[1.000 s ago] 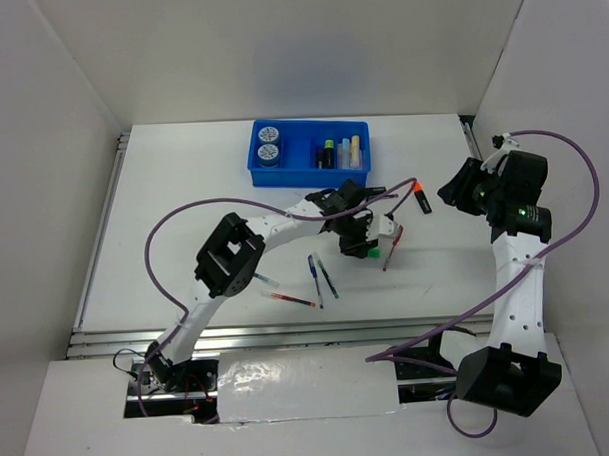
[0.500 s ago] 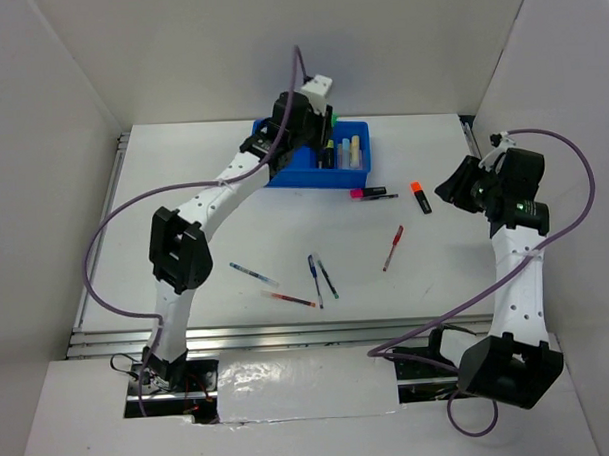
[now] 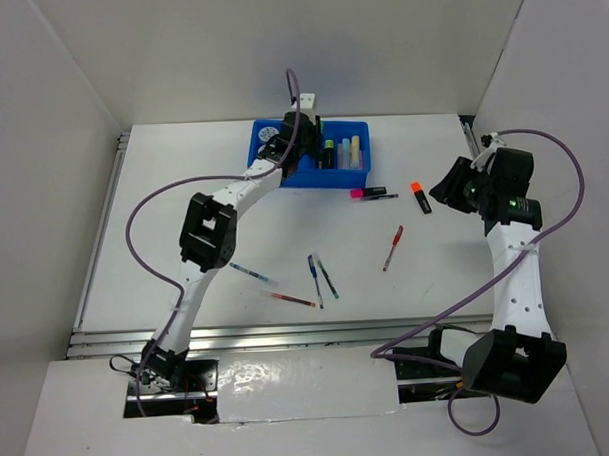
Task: Sort the stationery into containers
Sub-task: Place the pen in the storage box.
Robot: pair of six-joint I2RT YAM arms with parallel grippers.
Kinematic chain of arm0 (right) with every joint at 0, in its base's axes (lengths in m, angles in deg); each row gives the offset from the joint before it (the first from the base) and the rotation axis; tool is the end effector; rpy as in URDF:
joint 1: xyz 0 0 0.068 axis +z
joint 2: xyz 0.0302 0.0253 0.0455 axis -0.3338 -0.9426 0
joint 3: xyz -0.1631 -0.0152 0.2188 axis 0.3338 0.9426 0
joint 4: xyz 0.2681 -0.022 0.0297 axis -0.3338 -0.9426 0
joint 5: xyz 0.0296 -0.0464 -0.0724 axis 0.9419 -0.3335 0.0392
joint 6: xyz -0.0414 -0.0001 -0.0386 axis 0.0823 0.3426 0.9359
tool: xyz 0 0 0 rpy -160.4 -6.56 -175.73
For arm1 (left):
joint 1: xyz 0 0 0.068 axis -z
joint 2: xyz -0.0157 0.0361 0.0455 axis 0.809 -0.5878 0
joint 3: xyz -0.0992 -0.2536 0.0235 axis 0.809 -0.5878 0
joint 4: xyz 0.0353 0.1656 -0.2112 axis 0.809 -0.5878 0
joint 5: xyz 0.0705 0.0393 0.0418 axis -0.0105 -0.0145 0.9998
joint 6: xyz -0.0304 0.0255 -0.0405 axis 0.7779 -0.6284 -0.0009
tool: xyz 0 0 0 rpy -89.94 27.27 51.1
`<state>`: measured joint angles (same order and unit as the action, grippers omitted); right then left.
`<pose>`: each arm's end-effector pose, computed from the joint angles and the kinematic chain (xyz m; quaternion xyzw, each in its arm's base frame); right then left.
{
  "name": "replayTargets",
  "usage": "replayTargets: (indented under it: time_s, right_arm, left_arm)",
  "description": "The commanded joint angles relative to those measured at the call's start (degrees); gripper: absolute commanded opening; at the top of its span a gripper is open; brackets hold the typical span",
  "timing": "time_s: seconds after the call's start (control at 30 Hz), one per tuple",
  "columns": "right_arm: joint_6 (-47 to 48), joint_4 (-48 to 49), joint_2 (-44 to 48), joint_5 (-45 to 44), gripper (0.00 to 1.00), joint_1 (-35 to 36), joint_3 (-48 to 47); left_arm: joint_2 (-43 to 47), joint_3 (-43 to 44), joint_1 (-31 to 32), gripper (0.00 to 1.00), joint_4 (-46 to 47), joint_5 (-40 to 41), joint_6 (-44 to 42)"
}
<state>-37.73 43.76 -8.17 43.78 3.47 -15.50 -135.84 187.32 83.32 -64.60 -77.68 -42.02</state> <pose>0.2414 -0.0531 0.3479 0.1273 0.8707 0.1663 0.4451 0.5241 -0.2870 0.2460 0.0138 0.7766 -0.2019 0.5966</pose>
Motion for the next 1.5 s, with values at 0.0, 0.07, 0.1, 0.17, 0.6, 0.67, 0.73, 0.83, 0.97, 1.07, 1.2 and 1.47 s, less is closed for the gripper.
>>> replayTargets:
  time_s: [0.0,0.07,0.1,0.17,0.6,0.67,0.73,0.83,0.97,1.07,1.2,1.47]
  right_arm:
    - [-0.5,2.5,0.0,-0.6,0.42,0.7,1.0]
    - [-0.4,2.5,-0.1,-0.6,0.42,1.1,1.3]
    - [-0.4,2.6,0.0,-0.6,0.42,1.2,1.4]
    - [-0.1,2.7,0.0,-1.0,0.42,1.7,1.5]
    - [3.5,1.5,-9.0,-9.7,0.49,6.3,-5.5]
    - [3.9,1.5,-11.7,-11.6,0.49,6.9,-7.0]
    - [4.2,1.4,-13.5,-14.6,0.49,7.5,-8.7]
    - [4.6,1.9,-16.8,-16.2,0.49,7.8,-10.9]
    - [5.1,3.9,-21.4,-17.7,0.49,8.3,-13.0]
    - [6.0,3.9,-25.5,-19.0,0.48,8.6,-15.9]
    - [6.5,2.5,-31.1,-20.6,0.47,9.2,-21.2]
    - [10.0,0.3,-43.3,-23.1,0.48,10.8,-28.8]
  left_arm:
    - [-0.7,4.3,2.1,0.00,8.9,2.3,-0.4]
    - [-1.4,4.2,2.6,0.00,10.6,3.0,-1.2]
    - [-2.2,4.3,2.8,0.00,11.0,3.4,-1.3]
    - [-3.8,5.2,3.0,0.00,11.1,4.1,-1.4]
    - [-8.6,7.7,4.2,0.10,11.7,9.9,-3.8]
    - [-8.8,7.7,4.2,0.21,11.6,9.8,-3.5]
    - [-8.7,7.7,4.3,0.31,11.5,9.8,-3.3]
    - [-8.3,7.3,4.2,0.52,12.0,9.4,-3.5]
    - [-6.9,7.3,4.3,0.68,13.3,8.5,-4.4]
    - [-4.8,9.4,4.2,0.69,14.2,6.9,-6.2]
    - [1.9,9.6,4.2,0.70,17.2,5.2,-9.9]
    - [21.9,-7.3,2.6,0.72,10.2,0.1,-9.4]
